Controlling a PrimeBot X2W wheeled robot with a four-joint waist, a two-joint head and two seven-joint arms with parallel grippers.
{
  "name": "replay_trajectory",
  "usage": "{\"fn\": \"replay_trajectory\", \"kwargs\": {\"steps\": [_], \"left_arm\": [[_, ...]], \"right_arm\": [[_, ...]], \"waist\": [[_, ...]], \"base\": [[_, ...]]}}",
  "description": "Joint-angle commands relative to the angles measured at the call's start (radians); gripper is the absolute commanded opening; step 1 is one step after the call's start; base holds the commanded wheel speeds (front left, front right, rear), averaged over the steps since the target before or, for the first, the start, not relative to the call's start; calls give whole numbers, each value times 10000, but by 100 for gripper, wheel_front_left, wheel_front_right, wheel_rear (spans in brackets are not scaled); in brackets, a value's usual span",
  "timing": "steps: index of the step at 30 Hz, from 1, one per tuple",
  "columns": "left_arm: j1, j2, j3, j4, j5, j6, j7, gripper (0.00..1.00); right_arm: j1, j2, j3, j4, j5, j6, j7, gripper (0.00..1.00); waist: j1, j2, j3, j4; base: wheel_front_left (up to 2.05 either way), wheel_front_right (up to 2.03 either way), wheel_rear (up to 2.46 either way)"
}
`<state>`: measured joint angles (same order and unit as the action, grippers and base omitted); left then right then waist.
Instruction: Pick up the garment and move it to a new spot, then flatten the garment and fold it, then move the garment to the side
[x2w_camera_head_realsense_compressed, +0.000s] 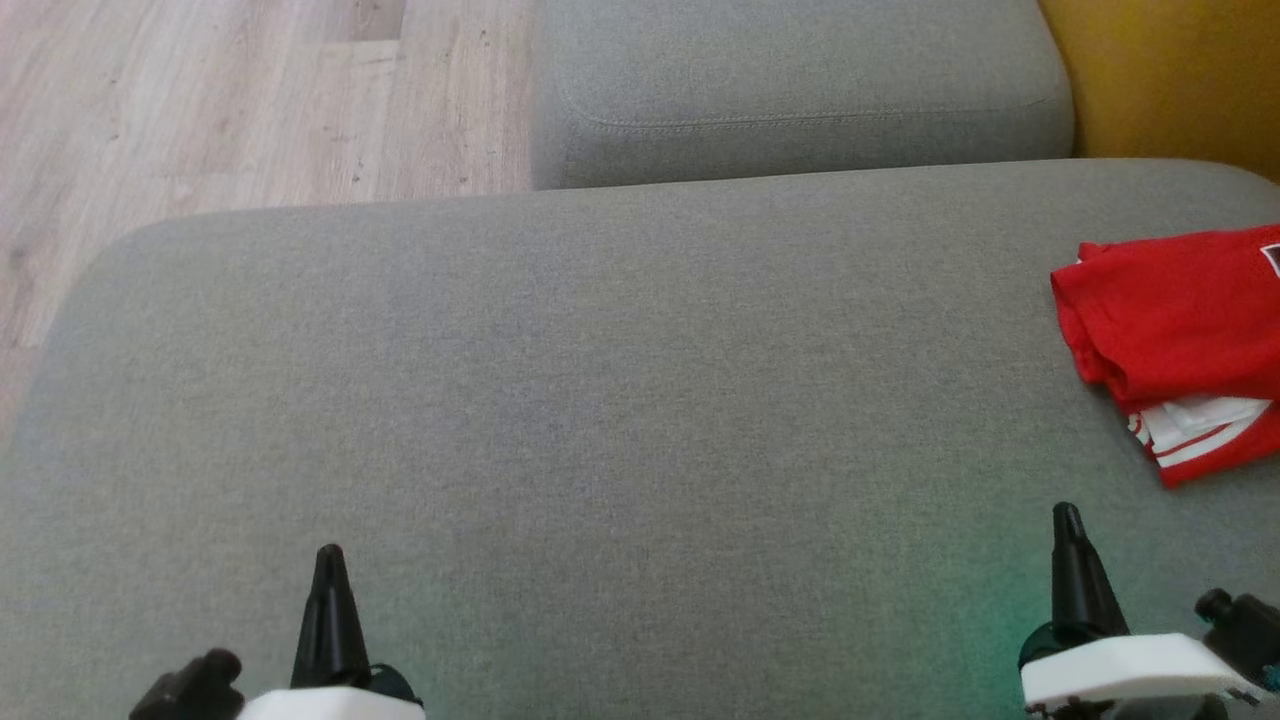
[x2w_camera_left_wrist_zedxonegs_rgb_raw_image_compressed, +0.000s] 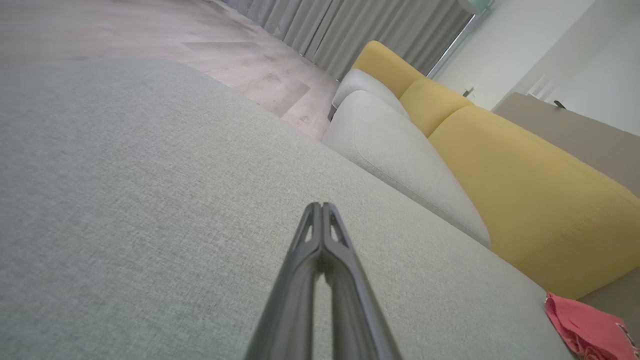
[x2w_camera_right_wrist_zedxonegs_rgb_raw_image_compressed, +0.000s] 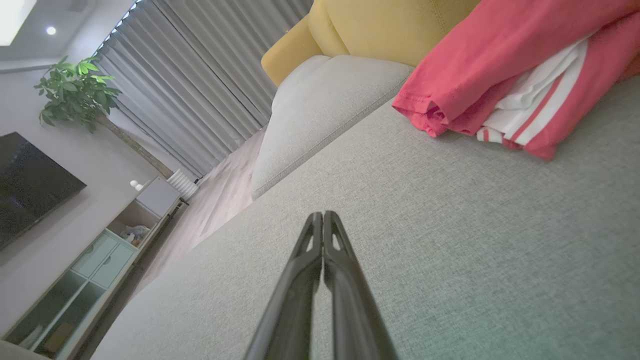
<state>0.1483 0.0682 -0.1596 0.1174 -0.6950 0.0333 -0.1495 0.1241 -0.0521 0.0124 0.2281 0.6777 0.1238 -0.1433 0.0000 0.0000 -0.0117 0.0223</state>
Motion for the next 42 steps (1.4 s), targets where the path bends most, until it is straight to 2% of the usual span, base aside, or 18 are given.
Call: {"fn": "replay_trajectory", "kwargs": {"steps": [1,42], "left_arm": [[-540,116,266,-236,-367,-136,47,0],[-1593,162,1299,552,-5278,-938,1195,0]], "right_arm": [[-527,-211,-17,-268,403,28,66,0],[-1461,-264,-437,-51,5354,50,1203,0]], "waist": [[0,0,4,-5],[0,0,82,-121]], "base": [[0,0,0],[0,0,0]]}}
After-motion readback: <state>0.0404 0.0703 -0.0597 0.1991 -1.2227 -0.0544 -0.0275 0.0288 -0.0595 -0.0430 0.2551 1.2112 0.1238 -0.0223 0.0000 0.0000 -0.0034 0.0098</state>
